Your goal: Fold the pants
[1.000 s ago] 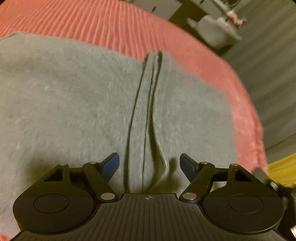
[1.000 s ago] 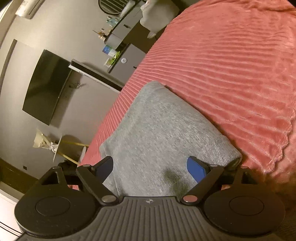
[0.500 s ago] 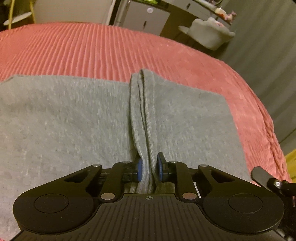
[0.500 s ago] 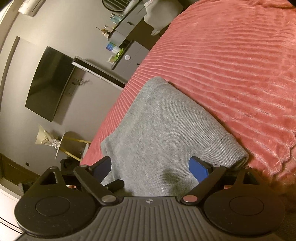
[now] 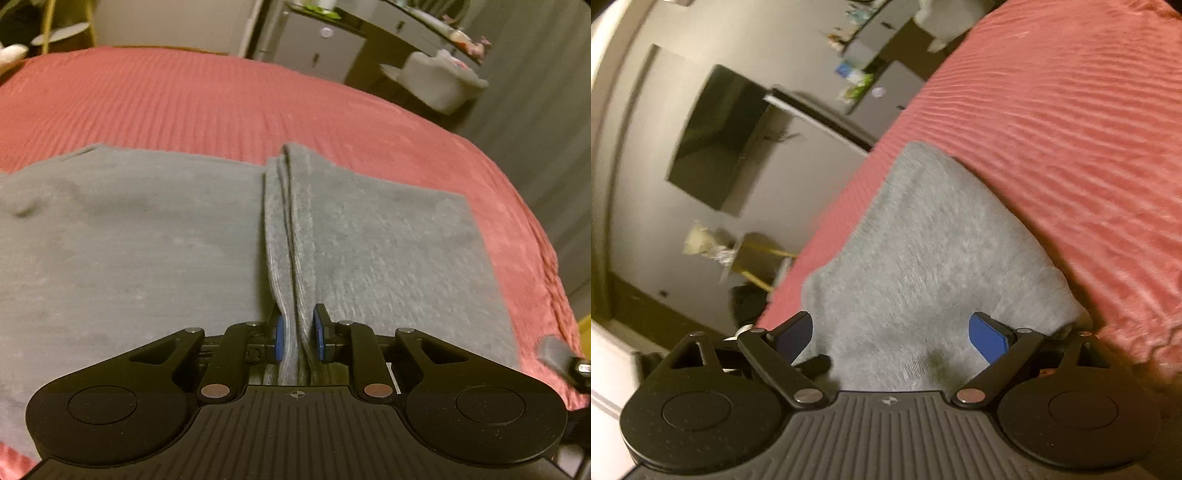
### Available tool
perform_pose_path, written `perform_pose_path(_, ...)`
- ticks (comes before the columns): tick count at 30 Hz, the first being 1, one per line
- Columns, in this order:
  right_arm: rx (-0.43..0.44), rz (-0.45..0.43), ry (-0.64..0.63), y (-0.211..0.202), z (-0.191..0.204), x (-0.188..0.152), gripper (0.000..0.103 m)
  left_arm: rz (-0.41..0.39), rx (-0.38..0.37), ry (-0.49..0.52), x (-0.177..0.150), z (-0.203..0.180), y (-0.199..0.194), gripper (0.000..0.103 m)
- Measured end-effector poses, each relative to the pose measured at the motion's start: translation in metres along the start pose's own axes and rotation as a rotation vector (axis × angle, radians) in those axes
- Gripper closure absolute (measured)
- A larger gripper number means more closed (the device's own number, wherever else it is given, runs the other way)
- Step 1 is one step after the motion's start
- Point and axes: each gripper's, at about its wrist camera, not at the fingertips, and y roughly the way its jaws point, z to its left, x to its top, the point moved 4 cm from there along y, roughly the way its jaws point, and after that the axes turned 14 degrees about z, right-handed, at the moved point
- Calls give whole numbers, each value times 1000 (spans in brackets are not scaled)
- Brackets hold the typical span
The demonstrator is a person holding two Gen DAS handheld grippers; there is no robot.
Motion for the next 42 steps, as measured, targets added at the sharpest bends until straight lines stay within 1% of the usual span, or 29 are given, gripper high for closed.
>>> perform_pose_path(2, 52, -5, 11, -3, -1, 0, 11, 6, 13, -27, 0, 15, 1, 84)
perform_pose_path(4, 45, -21, 22, -5, -3, 2, 11, -1, 27, -33, -1, 27, -1, 84)
perform_pose_path(8, 91, -10, 68, -5, -8, 4, 11, -12, 3, -50, -5, 38, -7, 81)
perform_pose_path(9, 95, -12, 86, -6, -11, 5, 11, -15, -2, -54, -7, 40, -7, 78)
perform_pose_path(11, 83, 6, 149, -9, -16, 4, 11, -15, 1, -56, -8, 42, -6, 73)
perform_pose_path(14, 27, 52, 165, -14, -15, -6, 9, -8, -25, -45, -16, 42, -2, 67)
perform_pose_path(15, 8, 71, 153, -14, -13, -11, 9, -10, -48, -46, -21, 45, -2, 59)
perform_pose_path(16, -10, 72, 113, -14, -8, -15, 8, -5, -78, -56, -25, 46, -2, 49)
perform_pose_path(17, -30, 68, 95, -14, -5, -17, 8, -1, -113, -73, -28, 47, -1, 45)
perform_pose_path(19, -67, 94, 92, -9, -4, -16, 8, 11, -175, -77, -32, 43, -3, 30)
perform_pose_path(21, -115, 131, 78, -3, 0, -15, 8, 42, -230, -59, -37, 38, -2, 29)
perform_pose_path(22, -135, 143, 64, -1, 2, -16, 8, 59, -255, -49, -40, 36, 0, 32)
perform_pose_path(23, -155, 155, 45, 2, 5, -18, 7, 78, -270, -42, -43, 35, 3, 40)
perform_pose_path(24, -172, 170, 30, 3, 7, -19, 6, 92, -268, -39, -46, 33, 7, 68)
perform_pose_path(25, -192, 187, 15, 6, 10, -21, 6, 108, -256, -32, -47, 32, 11, 86)
perform_pose_path(26, -200, 202, 4, 8, 13, -22, 6, 116, -261, -31, -48, 31, 14, 87)
perform_pose_path(28, -180, 237, -1, 13, 18, -26, 6, 75, -280, -32, -48, 29, 10, 89)
perform_pose_path(29, -167, 248, -4, 15, 20, -29, 6, 44, -319, -23, -47, 27, 4, 89)
perform_pose_path(30, -143, 256, -1, 17, 22, -31, 6, 10, -373, -25, -45, 26, -2, 89)
perform_pose_path(32, -57, 266, 59, 23, 20, -36, 6, -46, -519, -51, -42, 28, -16, 89)
perform_pose_path(33, -7, 265, 104, 26, 18, -38, 6, -63, -561, -61, -40, 30, -22, 89)
perform_pose_path(34, 37, 248, 148, 29, 15, -40, 6, -83, -580, -60, -39, 30, -26, 89)
perform_pose_path(35, 69, 230, 177, 31, 13, -41, 6, -99, -584, -55, -39, 32, -29, 89)
perform_pose_path(38, 97, 185, 223, 33, 10, -39, 6, -91, -631, -101, -41, 41, -26, 89)
perform_pose_path(40, 132, 198, 246, 38, 14, -41, 6, -88, -662, -120, -39, 44, -24, 89)
perform_pose_path(41, 153, 205, 236, 41, 19, -44, 6, -96, -682, -121, -38, 44, -26, 89)
perform_pose_path(42, 150, 201, 215, 44, 24, -46, 6, -107, -702, -119, -38, 45, -28, 89)
